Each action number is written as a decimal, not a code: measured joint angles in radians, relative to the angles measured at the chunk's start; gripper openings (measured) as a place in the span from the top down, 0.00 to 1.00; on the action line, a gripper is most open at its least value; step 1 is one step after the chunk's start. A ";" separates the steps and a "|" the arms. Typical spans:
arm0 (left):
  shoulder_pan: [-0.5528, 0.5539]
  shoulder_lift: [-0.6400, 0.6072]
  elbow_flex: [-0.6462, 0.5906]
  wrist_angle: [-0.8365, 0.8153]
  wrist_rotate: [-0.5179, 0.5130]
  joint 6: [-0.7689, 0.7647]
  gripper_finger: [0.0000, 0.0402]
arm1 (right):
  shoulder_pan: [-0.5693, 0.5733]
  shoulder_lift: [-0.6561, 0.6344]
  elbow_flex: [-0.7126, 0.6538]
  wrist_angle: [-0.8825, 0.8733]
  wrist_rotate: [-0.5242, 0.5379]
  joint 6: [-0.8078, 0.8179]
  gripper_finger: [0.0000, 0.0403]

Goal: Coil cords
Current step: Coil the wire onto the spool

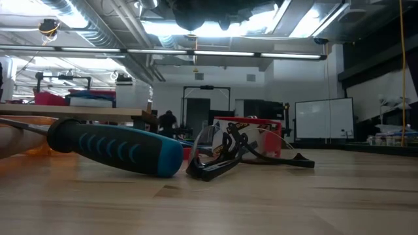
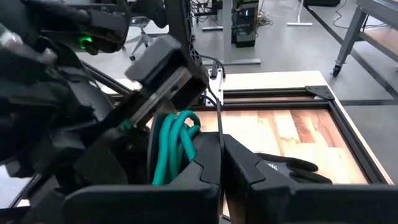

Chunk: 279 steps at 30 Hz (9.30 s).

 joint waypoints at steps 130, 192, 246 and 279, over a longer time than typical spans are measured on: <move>-0.052 0.000 0.000 -0.470 0.221 -0.571 1.00 | 0.033 -0.001 0.000 -0.478 0.095 -0.503 0.88; -0.064 -0.130 0.000 -0.675 0.451 -0.696 1.00 | 0.046 0.000 -0.042 -0.267 -0.353 -0.300 0.88; -0.064 -0.129 0.000 -0.521 0.452 -0.443 1.00 | 0.184 0.070 -0.048 0.078 -0.199 -0.150 0.88; -0.064 -0.129 0.000 -0.532 0.452 -0.444 1.00 | 0.184 0.069 -0.048 0.095 -0.094 -0.145 0.61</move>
